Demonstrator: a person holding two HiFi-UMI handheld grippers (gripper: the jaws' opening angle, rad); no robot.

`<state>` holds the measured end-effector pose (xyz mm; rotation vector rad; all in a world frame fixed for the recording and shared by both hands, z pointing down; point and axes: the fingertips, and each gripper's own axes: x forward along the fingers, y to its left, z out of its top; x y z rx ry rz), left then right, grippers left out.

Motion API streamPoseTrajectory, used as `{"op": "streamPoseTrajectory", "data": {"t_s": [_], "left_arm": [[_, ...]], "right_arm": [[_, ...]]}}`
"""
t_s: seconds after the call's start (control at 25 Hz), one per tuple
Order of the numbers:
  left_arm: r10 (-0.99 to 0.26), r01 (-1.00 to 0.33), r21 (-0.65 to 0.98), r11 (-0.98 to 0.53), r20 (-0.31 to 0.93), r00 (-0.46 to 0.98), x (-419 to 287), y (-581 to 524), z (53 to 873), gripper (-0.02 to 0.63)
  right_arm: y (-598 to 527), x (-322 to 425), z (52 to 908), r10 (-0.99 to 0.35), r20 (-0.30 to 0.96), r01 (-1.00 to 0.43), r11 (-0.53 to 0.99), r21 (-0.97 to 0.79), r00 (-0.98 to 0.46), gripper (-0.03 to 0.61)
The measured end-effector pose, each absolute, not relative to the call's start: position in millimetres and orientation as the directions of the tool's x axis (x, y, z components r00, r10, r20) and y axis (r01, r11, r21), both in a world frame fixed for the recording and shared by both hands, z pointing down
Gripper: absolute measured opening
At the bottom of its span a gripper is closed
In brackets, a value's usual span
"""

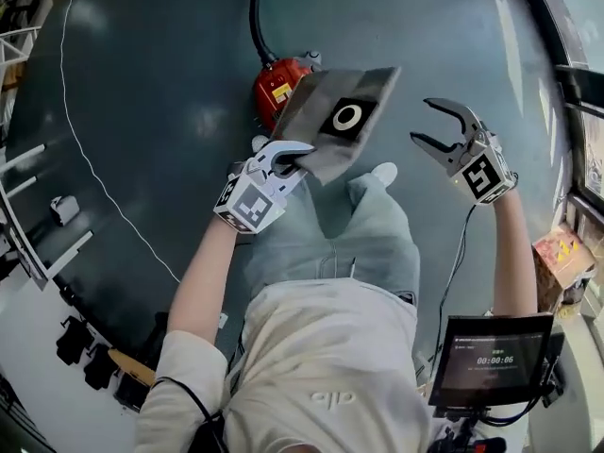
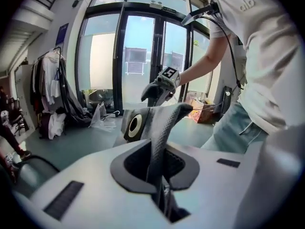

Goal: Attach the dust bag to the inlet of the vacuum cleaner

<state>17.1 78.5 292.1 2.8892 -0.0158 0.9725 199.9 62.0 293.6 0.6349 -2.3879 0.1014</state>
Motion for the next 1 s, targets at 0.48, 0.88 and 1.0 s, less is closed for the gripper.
{"op": "streamPoseTrajectory", "data": {"t_s": [0.48, 0.88, 1.0], "left_arm": [[0.197, 0.064, 0.250, -0.966, 0.557, 0.807, 52.1, 163.8, 299.3, 0.020], [0.315, 0.115, 0.408, -0.906, 0.468, 0.826, 58.7, 204.8, 294.5, 0.020], [0.363, 0.146, 0.484, -0.863, 0.393, 0.845, 51.0, 232.5, 295.0, 0.021]], "right_arm": [[96.0, 154.2, 332.0, -0.287, 0.747, 0.170, 0.867, 0.469, -0.600, 0.255], [170.0, 163.7, 325.1, -0.045, 0.801, 0.087, 0.989, 0.120, -0.597, 0.031], [199.9, 155.9, 311.5, -0.036, 0.815, 0.033, 0.997, 0.067, -0.579, 0.029]]}}
